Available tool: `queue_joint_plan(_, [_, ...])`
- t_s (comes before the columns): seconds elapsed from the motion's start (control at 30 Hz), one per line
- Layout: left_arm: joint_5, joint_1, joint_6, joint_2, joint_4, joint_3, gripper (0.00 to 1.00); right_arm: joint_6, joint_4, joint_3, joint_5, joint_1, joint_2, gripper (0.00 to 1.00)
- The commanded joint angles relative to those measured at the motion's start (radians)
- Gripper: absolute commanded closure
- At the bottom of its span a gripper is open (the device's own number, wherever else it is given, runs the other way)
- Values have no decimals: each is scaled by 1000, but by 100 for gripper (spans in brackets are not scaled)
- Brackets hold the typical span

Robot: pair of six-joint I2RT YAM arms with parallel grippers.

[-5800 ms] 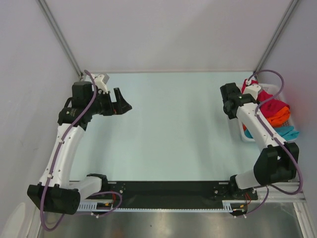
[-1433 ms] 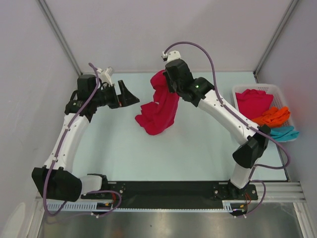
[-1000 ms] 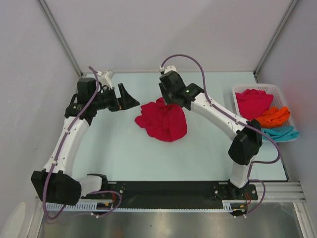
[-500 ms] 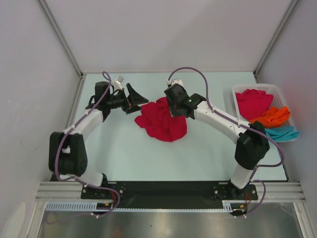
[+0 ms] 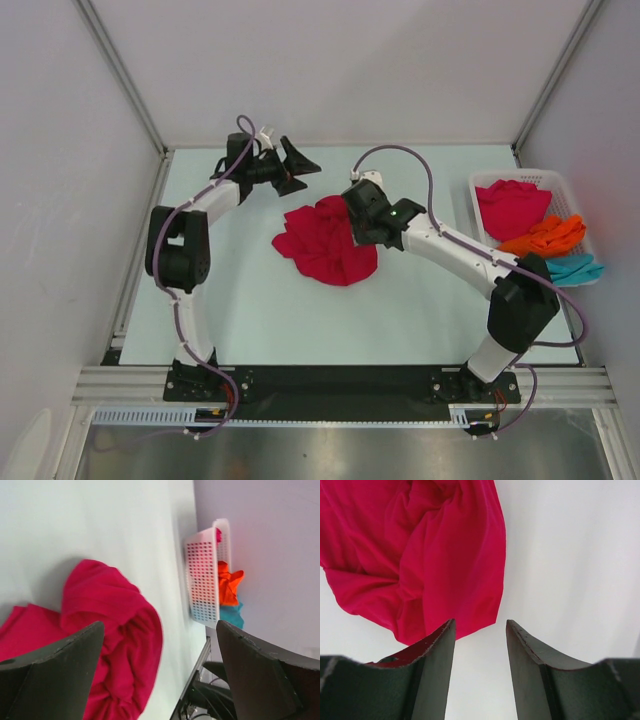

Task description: Fold and stack the t-shirts

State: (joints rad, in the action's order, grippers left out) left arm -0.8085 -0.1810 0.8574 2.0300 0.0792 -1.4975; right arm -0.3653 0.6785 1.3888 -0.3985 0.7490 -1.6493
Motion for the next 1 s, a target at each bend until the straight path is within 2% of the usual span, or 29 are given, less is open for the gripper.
queue_joint_plan(0.0, [64, -9, -3, 58, -30, -56, 0, -4, 16, -2, -22, 1, 57, 50])
queue_joint_plan(0.03, [81, -15, -14, 62, -48, -73, 0, -1, 19, -5, -22, 0, 66, 50])
queue_joint_plan(0.1, [156, -23, -78, 93, -181, -122, 0, 2, 21, -10, -22, 0, 77, 50])
queue_joint_plan(0.13, [179, -34, -128, 110, -290, -194, 0, 2, 23, -16, -20, -7, 88, 50])
queue_joint_plan(0.23, [221, -51, -159, 177, -377, -286, 0, 0, 20, -23, -8, -14, 105, 50])
queue_joint_plan(0.47, [218, -78, -144, 292, -391, -334, 0, 3, 26, -40, -10, -28, 121, 50])
queue_joint_plan(0.77, [221, -91, -152, 315, -404, -314, 0, -6, 27, -68, -19, -43, 138, 51])
queue_joint_plan(0.83, [210, -91, -153, 325, -404, -322, 8, -12, 26, -68, -20, -43, 135, 51])
queue_joint_plan(0.87, [192, -92, -153, 332, -404, -323, 19, -14, 27, -68, -17, -43, 134, 52])
queue_joint_plan(0.93, [171, -94, -153, 337, -404, -328, 35, -24, 29, -68, -14, -43, 131, 52])
queue_joint_plan(0.97, [161, -94, -153, 338, -406, -326, 55, -27, 27, -70, -14, -42, 129, 52])
